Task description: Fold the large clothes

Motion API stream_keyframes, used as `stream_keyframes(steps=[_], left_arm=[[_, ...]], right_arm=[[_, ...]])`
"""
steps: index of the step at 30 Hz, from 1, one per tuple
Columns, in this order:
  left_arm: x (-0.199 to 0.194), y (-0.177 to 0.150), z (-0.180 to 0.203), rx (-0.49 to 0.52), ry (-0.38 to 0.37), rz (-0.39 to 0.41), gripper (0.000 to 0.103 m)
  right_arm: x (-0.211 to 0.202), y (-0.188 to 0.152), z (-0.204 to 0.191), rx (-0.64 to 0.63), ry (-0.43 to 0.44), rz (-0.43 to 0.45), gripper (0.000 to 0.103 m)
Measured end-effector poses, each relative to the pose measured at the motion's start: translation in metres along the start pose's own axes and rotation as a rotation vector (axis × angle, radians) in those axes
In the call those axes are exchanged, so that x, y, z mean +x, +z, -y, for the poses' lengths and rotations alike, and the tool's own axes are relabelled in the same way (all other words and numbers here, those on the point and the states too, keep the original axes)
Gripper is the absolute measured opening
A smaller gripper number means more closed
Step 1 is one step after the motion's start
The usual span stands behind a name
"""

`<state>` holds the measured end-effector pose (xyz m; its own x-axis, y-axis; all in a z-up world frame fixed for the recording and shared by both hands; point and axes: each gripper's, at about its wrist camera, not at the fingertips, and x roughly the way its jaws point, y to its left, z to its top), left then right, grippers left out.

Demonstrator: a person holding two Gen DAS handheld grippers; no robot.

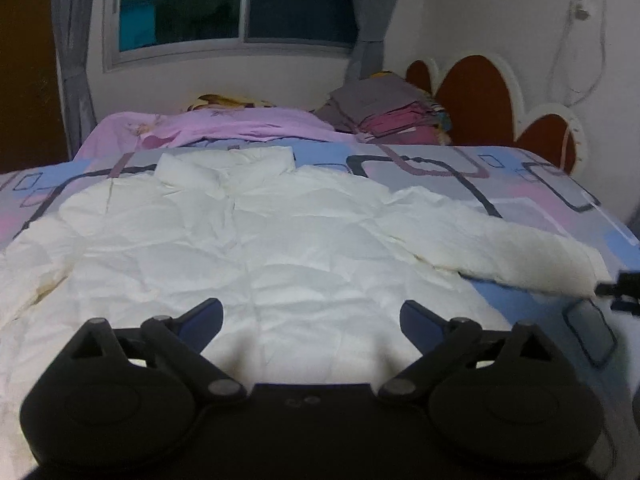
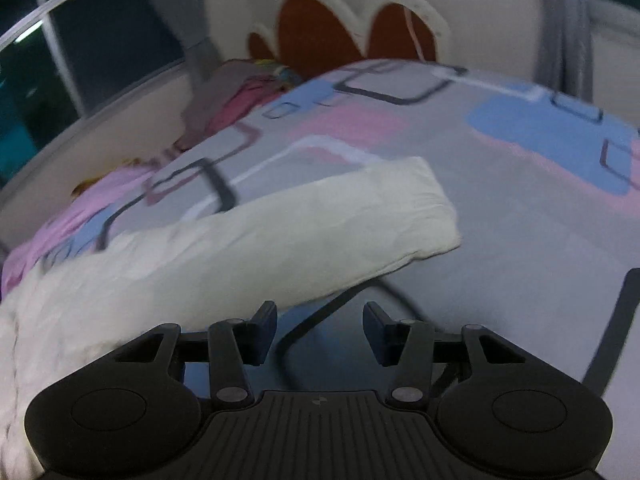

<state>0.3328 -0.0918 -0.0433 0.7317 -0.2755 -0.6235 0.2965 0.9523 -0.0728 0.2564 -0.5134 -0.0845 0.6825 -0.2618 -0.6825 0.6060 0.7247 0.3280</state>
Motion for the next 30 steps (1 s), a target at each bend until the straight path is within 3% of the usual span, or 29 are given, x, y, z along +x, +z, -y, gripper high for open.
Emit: stream_keyframes(steps=[7,9,14,19,21,22,26,30], left_arm=[[0.035,0.015,0.022,-0.034,0.047,-0.040,0.089],[0.042,0.013,0.023,-0.032,0.066,-0.071,0.089],[0.054,0.001,0.013,-0.051,0.117,-0.141,0.089],[0.051,-0.004,-0.004,-0.064,0.124,-0.150,0.089],[0.048,-0.005,-0.016,-0.083,0.128,-0.143,0.089],[0.045,-0.005,-0.026,-0.094,0.132,-0.135,0.089],[0.038,-0.007,-0.058,-0.103,0.144,-0.113,0.089],[0.030,-0.009,-0.093,-0.100,0.167,-0.092,0.089]], right_arm=[[0.047,0.018,0.048,0.182,0.072,-0.030,0.048],[0.052,0.018,0.052,0.207,0.082,-0.030,0.040],[0.055,0.018,0.058,0.232,0.099,-0.008,0.032],[0.060,0.021,0.060,0.274,0.078,0.012,0.019],[0.062,0.024,0.056,0.277,0.075,0.020,0.014],[0.060,0.025,0.053,0.264,0.083,0.025,0.003],[0.042,0.033,0.016,0.151,0.078,0.102,0.002],[0.014,0.035,-0.050,-0.011,0.111,0.185,0.002]])
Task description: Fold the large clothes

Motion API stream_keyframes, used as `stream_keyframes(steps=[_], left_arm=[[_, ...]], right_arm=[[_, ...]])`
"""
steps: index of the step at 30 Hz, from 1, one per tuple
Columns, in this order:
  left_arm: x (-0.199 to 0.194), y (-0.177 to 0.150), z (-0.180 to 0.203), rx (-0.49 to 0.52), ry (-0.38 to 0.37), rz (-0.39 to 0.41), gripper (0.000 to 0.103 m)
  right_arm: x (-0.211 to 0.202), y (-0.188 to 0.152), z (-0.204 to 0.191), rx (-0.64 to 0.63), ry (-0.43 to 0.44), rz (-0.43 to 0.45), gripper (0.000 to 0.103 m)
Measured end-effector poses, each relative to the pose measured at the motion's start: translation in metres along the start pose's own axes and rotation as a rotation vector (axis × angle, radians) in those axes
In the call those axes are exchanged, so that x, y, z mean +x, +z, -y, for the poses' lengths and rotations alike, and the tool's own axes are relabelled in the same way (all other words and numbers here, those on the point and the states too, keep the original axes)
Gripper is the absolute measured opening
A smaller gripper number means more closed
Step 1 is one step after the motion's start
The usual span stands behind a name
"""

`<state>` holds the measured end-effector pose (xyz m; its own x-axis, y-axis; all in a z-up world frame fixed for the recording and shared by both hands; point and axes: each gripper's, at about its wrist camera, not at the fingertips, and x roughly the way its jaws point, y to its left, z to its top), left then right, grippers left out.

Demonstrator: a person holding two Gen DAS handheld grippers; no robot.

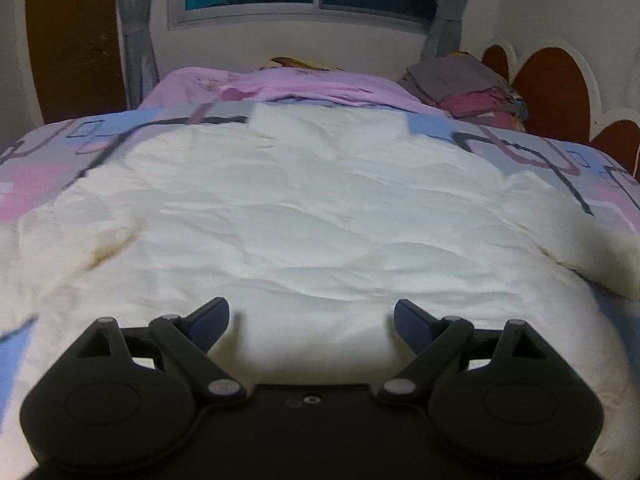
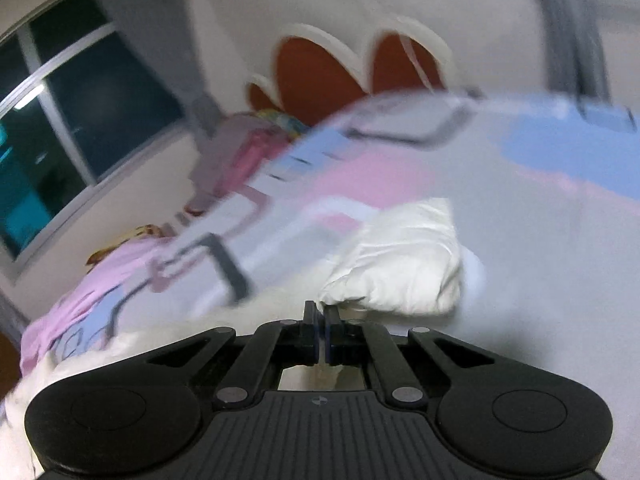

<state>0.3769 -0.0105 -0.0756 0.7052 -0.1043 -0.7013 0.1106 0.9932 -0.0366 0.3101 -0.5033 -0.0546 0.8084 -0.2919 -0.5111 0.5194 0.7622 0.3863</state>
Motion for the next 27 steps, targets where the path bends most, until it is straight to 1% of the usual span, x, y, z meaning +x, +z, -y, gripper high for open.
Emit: stream_keyframes(steps=[3,6,8,12,15,18,21,23,24,25,26,27], left_arm=[[-0.004,0.000,-0.031,-0.036,0.013,0.017,0.089],[-0.009,-0.001,-0.064,-0.127,0.041,0.040,0.089],[-0.011,-0.001,-0.083,-0.162,0.035,0.033,0.089],[-0.019,-0.005,-0.114,-0.194,0.035,0.035,0.081],[-0.026,-0.010,-0.131,-0.215,0.037,0.040,0.079],[-0.030,-0.013,-0.143,-0.229,0.035,0.039,0.079],[-0.032,-0.016,-0.151,-0.233,0.028,0.032,0.079],[-0.031,-0.017,-0.153,-0.232,0.016,0.025,0.079],[-0.031,-0.018,-0.154,-0.232,0.004,0.026,0.083],[-0.031,-0.018,-0.155,-0.235,-0.009,0.030,0.093],[-0.031,-0.016,-0.154,-0.244,-0.019,0.037,0.099],[-0.031,-0.014,-0.153,-0.257,-0.030,0.049,0.102]], right_arm=[[-0.011,-0.008,-0.070,-0.168,0.095,0.031,0.002],[-0.022,-0.031,-0.145,-0.340,0.218,0.042,0.002],[-0.030,-0.054,-0.189,-0.436,0.293,0.030,0.002],[-0.036,-0.112,-0.261,-0.569,0.428,-0.050,0.002],[-0.035,-0.157,-0.301,-0.630,0.497,-0.128,0.002],[-0.033,-0.200,-0.331,-0.703,0.548,-0.192,0.002],[-0.036,-0.237,-0.350,-0.760,0.563,-0.252,0.002],[-0.033,-0.252,-0.360,-0.804,0.560,-0.283,0.003],[-0.035,-0.258,-0.364,-0.838,0.555,-0.289,0.004],[-0.043,-0.261,-0.362,-0.874,0.548,-0.276,0.024],[-0.052,-0.259,-0.357,-0.892,0.552,-0.236,0.064],[-0.063,-0.254,-0.348,-0.888,0.556,-0.172,0.082]])
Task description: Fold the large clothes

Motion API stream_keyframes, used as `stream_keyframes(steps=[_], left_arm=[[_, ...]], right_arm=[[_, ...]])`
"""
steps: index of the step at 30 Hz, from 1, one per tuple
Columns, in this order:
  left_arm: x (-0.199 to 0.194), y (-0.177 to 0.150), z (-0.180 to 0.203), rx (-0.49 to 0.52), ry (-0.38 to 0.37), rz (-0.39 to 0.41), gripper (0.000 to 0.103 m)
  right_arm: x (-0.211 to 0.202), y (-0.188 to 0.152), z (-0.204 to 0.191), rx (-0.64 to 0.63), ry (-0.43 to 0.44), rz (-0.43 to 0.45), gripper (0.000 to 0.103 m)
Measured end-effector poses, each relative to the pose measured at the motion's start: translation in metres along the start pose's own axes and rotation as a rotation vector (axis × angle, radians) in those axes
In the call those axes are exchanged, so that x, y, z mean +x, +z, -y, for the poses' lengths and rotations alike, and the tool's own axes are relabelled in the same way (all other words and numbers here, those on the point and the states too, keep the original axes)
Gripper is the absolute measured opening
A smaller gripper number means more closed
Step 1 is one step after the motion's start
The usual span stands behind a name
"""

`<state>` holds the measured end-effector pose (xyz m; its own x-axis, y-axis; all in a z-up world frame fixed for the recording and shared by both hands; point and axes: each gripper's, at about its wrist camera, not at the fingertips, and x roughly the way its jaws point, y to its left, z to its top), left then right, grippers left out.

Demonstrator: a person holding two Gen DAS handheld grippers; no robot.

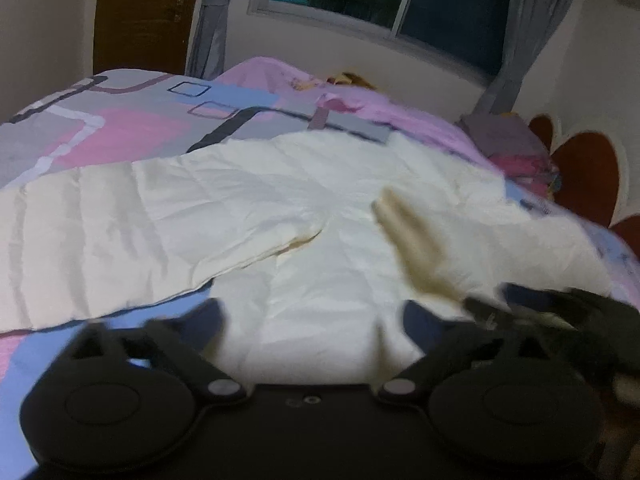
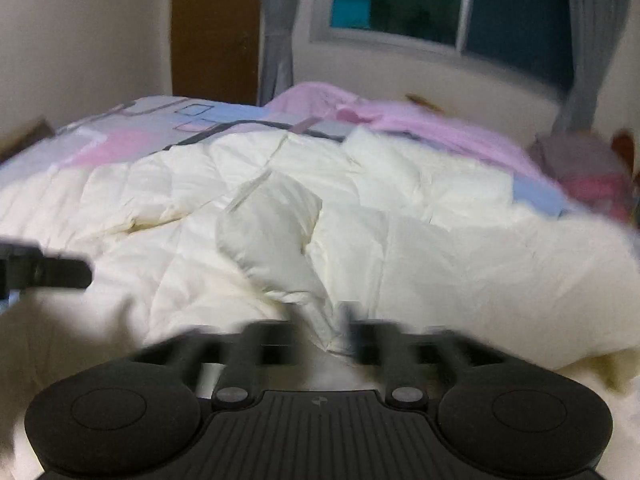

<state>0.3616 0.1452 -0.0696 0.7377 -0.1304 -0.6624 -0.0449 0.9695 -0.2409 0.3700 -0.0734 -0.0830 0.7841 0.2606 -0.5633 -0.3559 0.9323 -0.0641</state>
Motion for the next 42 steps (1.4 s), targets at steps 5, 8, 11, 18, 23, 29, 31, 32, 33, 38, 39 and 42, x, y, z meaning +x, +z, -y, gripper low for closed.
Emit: stream_keyframes(steps=[5,8,11,18,23,29,31,32,33,38,39,42], left_arm=[[0.025,0.011,0.020,-0.026,-0.151,-0.024,0.092],[0.054,0.017,0.035,-0.021,-0.186,-0.075,0.081],[0.075,0.022,0.044,-0.015,-0.220,-0.110,0.071],[0.083,0.034,0.057,0.060,-0.228,-0.073,0.007],[0.059,0.036,0.034,0.054,-0.126,0.014,0.007],[0.077,0.022,0.025,0.077,-0.081,-0.070,0.012],[0.069,0.024,0.025,0.086,-0.020,-0.044,0.039],[0.061,0.025,0.026,0.089,0.010,-0.010,0.043],[0.053,0.027,0.028,0.108,0.033,0.038,0.043],[0.067,0.042,0.071,0.222,-0.041,0.040,0.043],[0.076,0.044,0.081,0.243,-0.051,0.023,0.043],[0.110,0.047,0.102,0.284,-0.057,-0.014,0.043]], right_arm=[[-0.037,-0.012,0.052,0.134,-0.064,0.008,0.054],[-0.054,-0.025,0.104,0.294,-0.154,0.004,0.043],[-0.063,-0.038,0.152,0.390,-0.231,-0.032,0.043],[-0.050,-0.069,0.215,0.526,-0.300,-0.131,0.038],[-0.045,-0.076,0.226,0.545,-0.306,-0.137,0.035],[-0.051,-0.080,0.232,0.552,-0.281,-0.129,0.035],[-0.065,-0.074,0.235,0.543,-0.282,-0.086,0.035],[-0.071,-0.071,0.237,0.538,-0.283,-0.065,0.035],[-0.073,-0.066,0.240,0.535,-0.285,-0.047,0.035],[-0.039,-0.023,0.253,0.496,-0.248,-0.008,0.035],[-0.027,-0.013,0.252,0.477,-0.237,-0.003,0.035],[0.012,0.011,0.254,0.441,-0.211,-0.011,0.035]])
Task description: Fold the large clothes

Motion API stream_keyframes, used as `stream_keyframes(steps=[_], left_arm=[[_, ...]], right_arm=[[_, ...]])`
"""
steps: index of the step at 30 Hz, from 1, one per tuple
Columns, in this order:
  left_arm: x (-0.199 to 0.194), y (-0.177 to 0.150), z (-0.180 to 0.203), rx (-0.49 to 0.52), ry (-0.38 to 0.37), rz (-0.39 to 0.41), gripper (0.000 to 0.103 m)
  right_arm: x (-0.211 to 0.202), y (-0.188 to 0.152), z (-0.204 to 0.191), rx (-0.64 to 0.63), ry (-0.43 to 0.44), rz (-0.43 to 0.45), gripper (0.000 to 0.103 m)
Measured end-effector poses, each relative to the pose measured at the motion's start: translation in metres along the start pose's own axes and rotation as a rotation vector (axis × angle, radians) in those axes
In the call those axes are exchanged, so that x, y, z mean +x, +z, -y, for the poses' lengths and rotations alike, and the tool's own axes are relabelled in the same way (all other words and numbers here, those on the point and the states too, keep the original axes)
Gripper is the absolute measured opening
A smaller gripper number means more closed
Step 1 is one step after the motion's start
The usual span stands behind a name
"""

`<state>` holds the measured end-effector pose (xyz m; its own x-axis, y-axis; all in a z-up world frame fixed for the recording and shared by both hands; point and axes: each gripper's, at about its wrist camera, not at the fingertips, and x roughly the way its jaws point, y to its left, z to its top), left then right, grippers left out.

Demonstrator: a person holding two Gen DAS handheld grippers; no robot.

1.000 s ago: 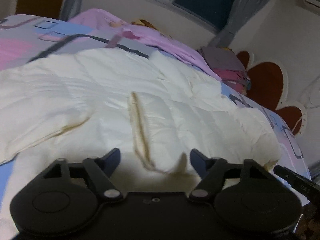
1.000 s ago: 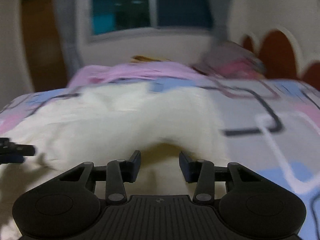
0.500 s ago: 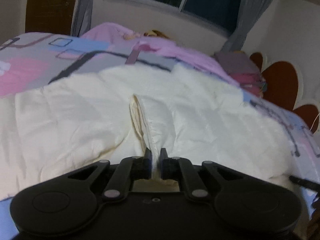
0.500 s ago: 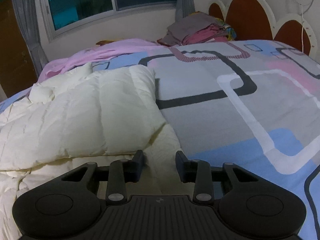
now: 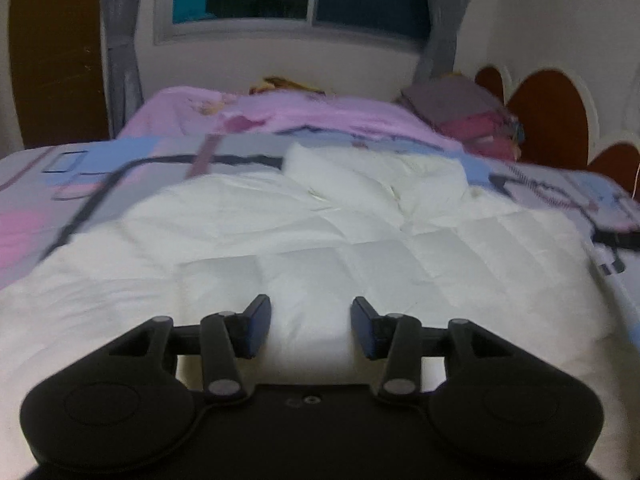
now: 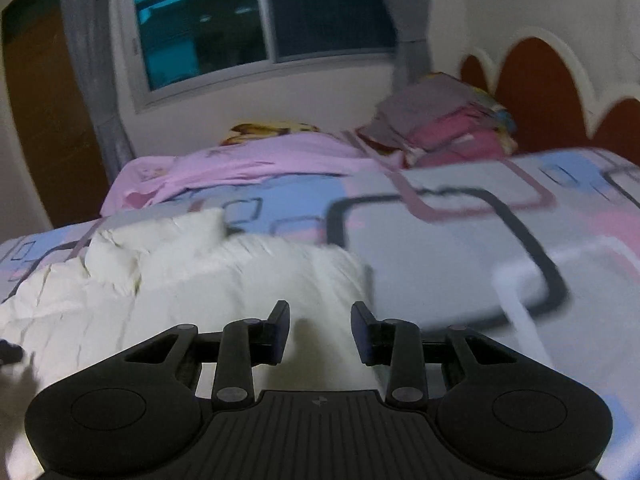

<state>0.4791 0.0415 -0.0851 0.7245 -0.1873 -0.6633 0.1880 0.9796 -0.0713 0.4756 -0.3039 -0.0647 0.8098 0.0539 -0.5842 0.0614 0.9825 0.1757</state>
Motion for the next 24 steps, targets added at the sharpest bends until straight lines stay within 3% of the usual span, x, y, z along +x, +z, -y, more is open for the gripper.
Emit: stream_keyframes(steps=[5,8,12,14,15,16,19,22,24], left_arm=[[0.036,0.000,-0.007,0.022,0.018,-0.019,0.047],[0.038,-0.004,-0.012,0.058,0.018,-0.012,0.048],[0.035,0.001,-0.011,0.067,0.026,-0.024,0.048],[0.018,0.004,-0.004,0.075,0.063,0.009,0.061],[0.007,0.003,-0.001,0.064,0.054,0.036,0.072],[-0.004,0.000,0.004,0.055,0.033,0.051,0.074],[-0.017,-0.014,0.017,0.048,0.017,0.052,0.072],[-0.001,-0.028,0.018,0.028,0.032,-0.019,0.069],[0.007,-0.034,0.015,0.027,0.027,-0.023,0.070]], right_arm=[[0.070,0.007,0.018,0.017,-0.042,-0.115,0.035],[0.088,0.001,0.035,0.040,-0.041,-0.159,0.035],[0.072,-0.001,0.034,0.033,-0.076,-0.143,0.035],[0.042,-0.002,0.029,0.041,-0.068,-0.083,0.035],[0.025,-0.004,0.023,0.032,-0.058,-0.062,0.035],[0.011,-0.009,0.018,0.020,-0.054,-0.047,0.035],[-0.014,-0.029,0.007,0.010,-0.032,-0.055,0.035],[-0.006,-0.052,0.002,-0.011,-0.073,-0.136,0.035],[-0.001,-0.059,0.002,-0.007,-0.079,-0.161,0.035]])
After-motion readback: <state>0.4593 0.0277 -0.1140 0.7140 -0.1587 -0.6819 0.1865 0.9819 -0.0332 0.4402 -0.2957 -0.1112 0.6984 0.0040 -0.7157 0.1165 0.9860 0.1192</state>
